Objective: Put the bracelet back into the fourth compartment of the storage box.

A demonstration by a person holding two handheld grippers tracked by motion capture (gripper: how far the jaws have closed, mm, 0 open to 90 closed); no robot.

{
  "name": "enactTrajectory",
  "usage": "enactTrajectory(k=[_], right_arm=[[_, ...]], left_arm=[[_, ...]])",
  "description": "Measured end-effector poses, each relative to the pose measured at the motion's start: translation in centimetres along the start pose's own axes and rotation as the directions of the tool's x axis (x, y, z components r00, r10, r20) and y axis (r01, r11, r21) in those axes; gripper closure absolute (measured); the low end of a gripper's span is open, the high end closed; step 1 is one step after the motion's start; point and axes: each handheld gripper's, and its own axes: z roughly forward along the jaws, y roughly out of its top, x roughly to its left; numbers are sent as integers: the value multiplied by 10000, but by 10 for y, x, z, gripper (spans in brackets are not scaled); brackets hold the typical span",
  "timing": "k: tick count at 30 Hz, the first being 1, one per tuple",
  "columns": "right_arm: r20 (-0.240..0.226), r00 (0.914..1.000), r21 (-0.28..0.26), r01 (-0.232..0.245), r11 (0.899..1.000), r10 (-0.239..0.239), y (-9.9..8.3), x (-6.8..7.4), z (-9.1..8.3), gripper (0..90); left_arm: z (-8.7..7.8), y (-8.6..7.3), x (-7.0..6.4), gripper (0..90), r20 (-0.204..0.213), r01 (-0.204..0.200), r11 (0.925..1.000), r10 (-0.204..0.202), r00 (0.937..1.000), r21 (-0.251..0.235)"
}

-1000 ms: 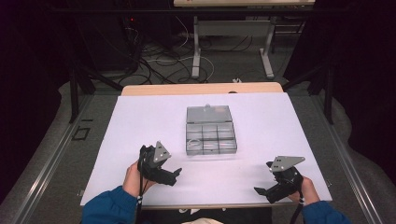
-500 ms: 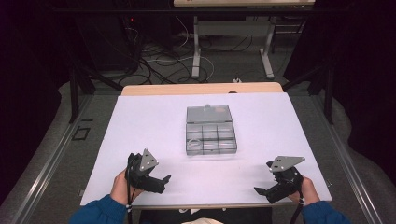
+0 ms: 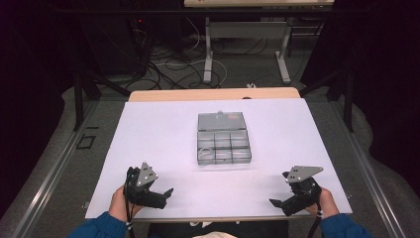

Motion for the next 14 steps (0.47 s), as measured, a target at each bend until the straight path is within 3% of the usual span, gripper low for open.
enactTrajectory(k=[14], right_arm=[[20,10000,-21,-37,10000,37,0,0,0,0]], left_arm=[[-4,-5,1,3,23,123,9999,-123,9999,-84]])
